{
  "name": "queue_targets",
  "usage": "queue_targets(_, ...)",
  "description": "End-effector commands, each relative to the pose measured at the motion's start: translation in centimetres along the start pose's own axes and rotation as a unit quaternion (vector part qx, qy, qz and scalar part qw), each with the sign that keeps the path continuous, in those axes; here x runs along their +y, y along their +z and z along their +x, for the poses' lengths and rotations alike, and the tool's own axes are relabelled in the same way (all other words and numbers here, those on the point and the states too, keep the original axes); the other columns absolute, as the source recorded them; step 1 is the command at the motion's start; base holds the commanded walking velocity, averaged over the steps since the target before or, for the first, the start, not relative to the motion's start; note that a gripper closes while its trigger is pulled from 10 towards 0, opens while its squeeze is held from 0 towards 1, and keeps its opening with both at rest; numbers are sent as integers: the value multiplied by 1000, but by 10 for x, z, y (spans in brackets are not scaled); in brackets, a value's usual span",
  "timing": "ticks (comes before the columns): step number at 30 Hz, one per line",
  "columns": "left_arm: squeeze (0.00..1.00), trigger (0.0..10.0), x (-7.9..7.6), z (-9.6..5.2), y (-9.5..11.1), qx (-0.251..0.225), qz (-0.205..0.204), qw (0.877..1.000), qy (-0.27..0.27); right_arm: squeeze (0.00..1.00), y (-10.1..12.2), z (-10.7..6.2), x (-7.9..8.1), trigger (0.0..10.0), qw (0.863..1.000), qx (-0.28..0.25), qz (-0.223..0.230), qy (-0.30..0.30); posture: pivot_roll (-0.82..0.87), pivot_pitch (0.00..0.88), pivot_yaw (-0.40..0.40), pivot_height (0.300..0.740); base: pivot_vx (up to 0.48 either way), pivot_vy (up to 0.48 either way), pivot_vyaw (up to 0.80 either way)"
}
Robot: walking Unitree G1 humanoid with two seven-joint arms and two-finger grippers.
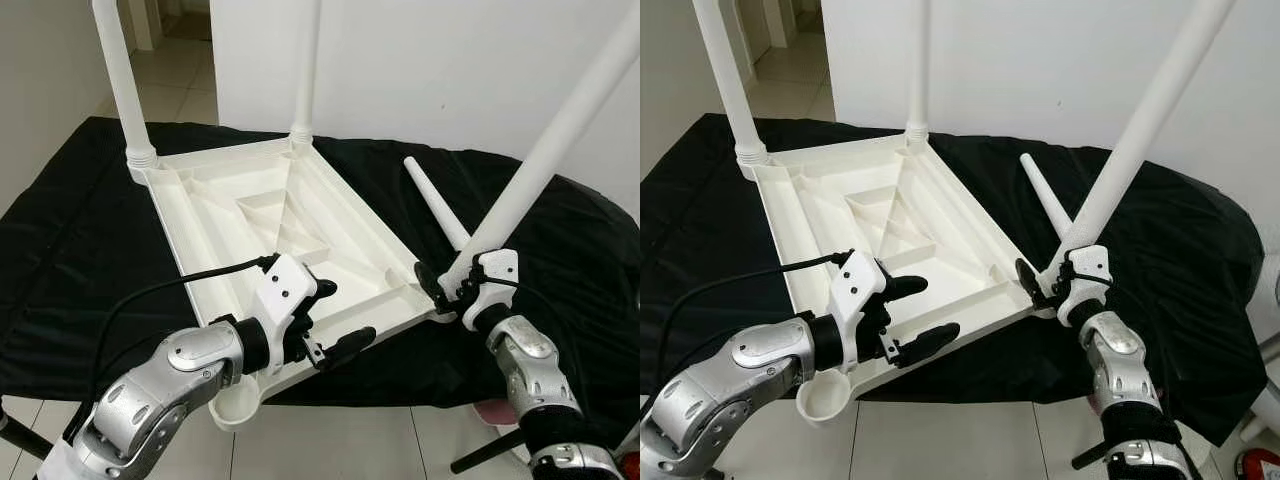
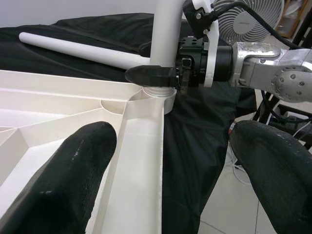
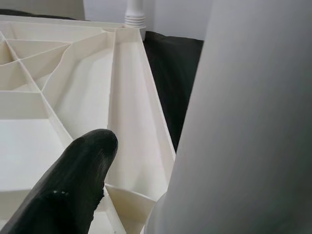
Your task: Building children table
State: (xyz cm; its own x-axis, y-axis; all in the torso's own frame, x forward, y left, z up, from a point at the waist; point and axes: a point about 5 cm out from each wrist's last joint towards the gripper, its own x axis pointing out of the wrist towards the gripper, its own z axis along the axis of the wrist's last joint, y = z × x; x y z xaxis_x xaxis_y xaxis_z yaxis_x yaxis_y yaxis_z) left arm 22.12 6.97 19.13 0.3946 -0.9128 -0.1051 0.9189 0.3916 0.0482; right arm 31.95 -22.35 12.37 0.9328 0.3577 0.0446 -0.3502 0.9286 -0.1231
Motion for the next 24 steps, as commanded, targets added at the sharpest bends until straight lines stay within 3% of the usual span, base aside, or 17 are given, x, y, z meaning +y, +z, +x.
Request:
queue_targets(1, 0, 10000, -5, 0, 4, 2, 9, 999, -44, 0, 2, 3, 0, 10000, 1000, 0, -15, 19, 66, 0, -57, 740, 0, 0, 0)
queue_targets(5, 0, 10000, -5, 0, 4, 3, 10, 999, -46, 0, 4, 4, -1, 10000, 999, 4, -24, 38, 65, 0, -52, 740, 0, 0, 0)
queue_targets(6, 0, 10000, -5, 0, 4, 4, 11, 999, -46, 0, 4, 4, -1, 2471, 998, 6, -25, 49, 63, 0, -50, 740, 0, 0, 0)
queue_targets(7, 0, 10000, -5, 0, 4, 4, 11, 999, -46, 0, 4, 4, -1, 2471, 998, 6, -25, 49, 63, 0, -50, 740, 0, 0, 0)
queue_targets(8, 0, 10000, -4, 0, 4, 4, 11, 999, -47, 0, 3, 3, 0, 0, 998, 11, -25, 59, 64, 0, -51, 740, 0, 0, 0)
queue_targets(22, 0, 10000, -4, -1, 5, 7, 9, 999, -52, 0, -12, -8, 0, 0, 997, 36, -10, 71, 57, 0, -46, 740, 0, 0, 0)
queue_targets(23, 0, 10000, -4, -1, 5, 7, 9, 999, -53, 0, -13, -8, 0, 8039, 997, 39, -7, 64, 55, 0, -45, 740, 0, 0, 0)
queue_targets(24, 0, 10000, -4, -1, 5, 8, 9, 998, -54, 0, -15, -9, 0, 10000, 998, 40, 0, 55, 53, 0, -45, 740, 0, 0, 0)
